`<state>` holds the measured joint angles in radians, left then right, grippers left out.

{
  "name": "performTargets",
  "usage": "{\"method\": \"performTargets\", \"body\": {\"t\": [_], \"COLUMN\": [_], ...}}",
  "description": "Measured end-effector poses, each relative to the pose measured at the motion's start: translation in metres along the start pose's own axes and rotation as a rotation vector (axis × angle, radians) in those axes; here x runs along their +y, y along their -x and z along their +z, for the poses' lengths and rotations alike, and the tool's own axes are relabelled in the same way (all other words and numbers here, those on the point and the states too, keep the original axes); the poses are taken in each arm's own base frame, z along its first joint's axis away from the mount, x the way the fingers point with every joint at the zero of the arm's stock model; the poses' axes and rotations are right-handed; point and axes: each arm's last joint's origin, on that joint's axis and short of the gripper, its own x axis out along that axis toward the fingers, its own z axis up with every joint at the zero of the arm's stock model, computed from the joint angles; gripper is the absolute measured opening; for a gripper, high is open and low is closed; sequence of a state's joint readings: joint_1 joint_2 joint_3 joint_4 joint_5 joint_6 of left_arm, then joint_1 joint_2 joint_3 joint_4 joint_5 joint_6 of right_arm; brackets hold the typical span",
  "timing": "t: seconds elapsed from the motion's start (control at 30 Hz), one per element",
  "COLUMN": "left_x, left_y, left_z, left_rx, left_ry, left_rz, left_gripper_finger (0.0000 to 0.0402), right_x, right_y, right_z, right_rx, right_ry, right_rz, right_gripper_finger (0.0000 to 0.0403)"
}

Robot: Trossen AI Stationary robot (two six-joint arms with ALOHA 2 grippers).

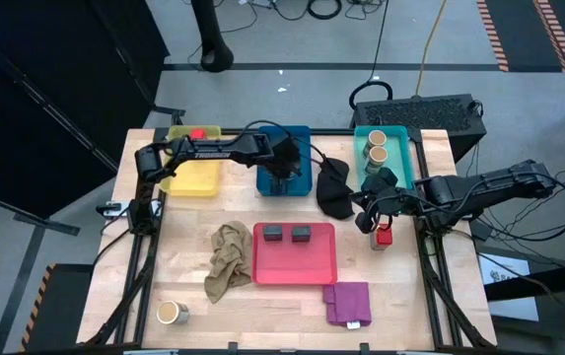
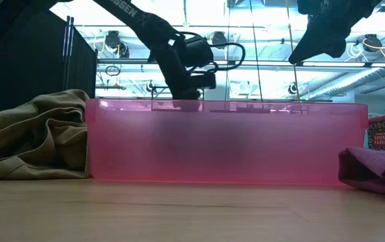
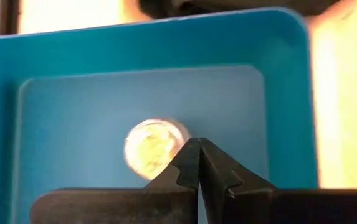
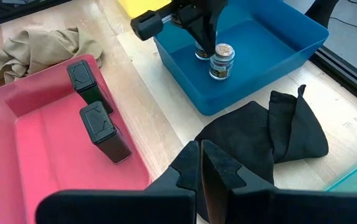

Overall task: Sort spices by type
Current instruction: Put the brown seasoning bottle into the blue bin, then put the red seasoning can into the yellow bin

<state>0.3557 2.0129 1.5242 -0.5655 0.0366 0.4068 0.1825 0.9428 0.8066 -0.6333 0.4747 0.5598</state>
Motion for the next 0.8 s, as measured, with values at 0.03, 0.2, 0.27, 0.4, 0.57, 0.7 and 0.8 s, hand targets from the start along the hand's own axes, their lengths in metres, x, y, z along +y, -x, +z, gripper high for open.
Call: {"method": "performTargets", "body": {"t": [0.03,0.2,0.27,0.4,0.57,0.7,0.8], "left_x": [0.000,0.003,0.005,0.008,0.011,0.010,0.005], "left_y": [0.000,-0.002,-0.003,-0.008,-0.006,0.001,0.012], "left_z": [0.000,0.000,-0.002,-0.005,-0.002,-0.002,-0.001], "left_rx": [-0.004,-0.013,0.004,0.033,0.020,0.037,0.086], "left_ry": [-0.001,-0.013,-0.007,-0.003,-0.002,-0.001,0.039], "left_rz": [-0.009,-0.002,0.012,0.056,0.112,0.108,0.083], "left_gripper_finger": [0.0006,0.0006,0.0006,0.0006,0.0006,0.0006,0.0006], "right_x": [0.000,0.000,0.000,0.000,0.000,0.000,0.000], "right_y": [0.000,0.000,0.000,0.000,0.000,0.000,0.000], "right_z": [0.000,0.000,0.000,0.000,0.000,0.000,0.000], "right_rx": [0.000,0.000,0.000,0.000,0.000,0.000,0.000], "right_ry": [0.000,0.003,0.003,0.003,0.003,0.005,0.011], "right_rz": [0.000,0.000,0.000,0.000,0.000,0.000,0.000], "right_gripper_finger": [0.0000,0.0000,0.0000,0.0000,0.0000,0.0000,0.0000]}}
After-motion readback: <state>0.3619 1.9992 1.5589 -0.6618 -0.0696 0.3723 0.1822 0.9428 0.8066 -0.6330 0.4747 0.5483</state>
